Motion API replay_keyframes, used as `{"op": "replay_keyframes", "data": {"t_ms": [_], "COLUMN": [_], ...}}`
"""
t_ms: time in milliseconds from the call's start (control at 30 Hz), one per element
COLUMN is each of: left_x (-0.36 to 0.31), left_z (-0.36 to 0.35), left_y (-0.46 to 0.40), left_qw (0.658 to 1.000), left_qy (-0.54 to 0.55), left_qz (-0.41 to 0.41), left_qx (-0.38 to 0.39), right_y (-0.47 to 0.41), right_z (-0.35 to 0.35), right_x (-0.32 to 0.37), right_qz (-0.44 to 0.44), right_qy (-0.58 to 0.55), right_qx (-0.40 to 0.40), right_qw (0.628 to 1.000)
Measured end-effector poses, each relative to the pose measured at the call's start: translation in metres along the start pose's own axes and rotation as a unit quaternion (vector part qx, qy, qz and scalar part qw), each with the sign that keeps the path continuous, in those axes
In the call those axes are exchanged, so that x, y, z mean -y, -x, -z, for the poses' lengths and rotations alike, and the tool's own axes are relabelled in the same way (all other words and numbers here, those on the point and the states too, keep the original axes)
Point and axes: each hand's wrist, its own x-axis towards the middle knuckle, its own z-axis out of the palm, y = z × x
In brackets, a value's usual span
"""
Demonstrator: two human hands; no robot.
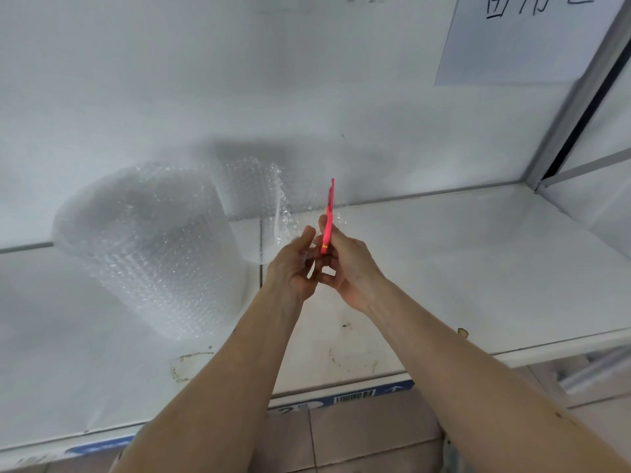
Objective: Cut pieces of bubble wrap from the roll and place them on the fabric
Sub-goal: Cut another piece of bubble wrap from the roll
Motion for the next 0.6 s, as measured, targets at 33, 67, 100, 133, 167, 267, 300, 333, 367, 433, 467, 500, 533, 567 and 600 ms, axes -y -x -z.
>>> {"op": "replay_keyframes", "data": {"t_ms": [33, 67, 100, 133, 167, 267, 300, 333, 367, 433, 467, 500, 533, 567, 600], "left_x": [0.0, 0.0001, 0.0, -0.0001, -0.0002, -0.0005, -0.0005, -0.0005, -0.0005, -0.0009, -0.0013, -0.0019, -0.0024, -0.003, -0.0035], "left_z": [-0.0001, 0.0, 0.0003, 0.0006, 0.001, 0.001, 0.0005, 0.0, -0.0002, 0.0004, 0.0009, 0.0012, 0.0012, 0.0011, 0.0008], "left_y": [0.0005, 0.0007, 0.0003, -0.0005, -0.0015, -0.0013, -0.0002, 0.0007, 0.0012, 0.0004, -0.0001, -0.0004, 0.0001, 0.001, 0.0022], "left_qw": [1.0, 1.0, 1.0, 1.0, 1.0, 1.0, 1.0, 1.0, 1.0, 1.0, 1.0, 1.0, 1.0, 1.0, 1.0], "left_qy": [-0.009, -0.015, -0.018, -0.019, -0.019, -0.016, -0.014, -0.014, -0.015, -0.015, -0.015, -0.016, -0.018, -0.019, -0.019], "left_qz": [-0.001, -0.001, -0.002, -0.004, -0.006, -0.006, -0.004, -0.001, 0.0, 0.0, 0.0, 0.0, 0.0, -0.001, -0.003], "left_qx": [0.002, 0.004, 0.003, 0.001, -0.001, 0.0, 0.001, 0.001, 0.0, -0.006, -0.009, -0.012, -0.014, -0.018, -0.02], "right_y": [-0.0003, -0.0006, -0.0008, -0.0011, -0.0014, -0.0018, -0.0018, -0.002, -0.0019, -0.0017, -0.0018, -0.0016, -0.0014, -0.0013, -0.0013], "right_z": [0.0008, 0.0015, 0.002, 0.0024, 0.0026, 0.0021, 0.0019, 0.002, 0.0023, 0.0035, 0.0044, 0.0053, 0.0062, 0.0073, 0.0084], "right_x": [0.0014, 0.0024, 0.0032, 0.0034, 0.0035, 0.0034, 0.0036, 0.0038, 0.0043, 0.0058, 0.0066, 0.0075, 0.0084, 0.009, 0.0097], "right_qz": [-0.001, -0.001, -0.002, -0.002, -0.002, -0.005, -0.006, -0.007, -0.008, -0.008, -0.005, -0.002, -0.001, -0.001, -0.003], "right_qy": [-0.005, -0.009, -0.012, -0.015, -0.018, -0.016, -0.016, -0.015, -0.014, -0.008, -0.005, -0.004, -0.003, -0.003, -0.002], "right_qx": [-0.002, -0.003, -0.004, -0.007, -0.01, -0.013, -0.012, -0.01, -0.008, -0.008, -0.009, -0.011, -0.013, -0.016, -0.019], "right_qw": [1.0, 1.0, 1.0, 1.0, 1.0, 1.0, 1.0, 1.0, 1.0, 1.0, 1.0, 1.0, 1.0, 1.0, 1.0]}}
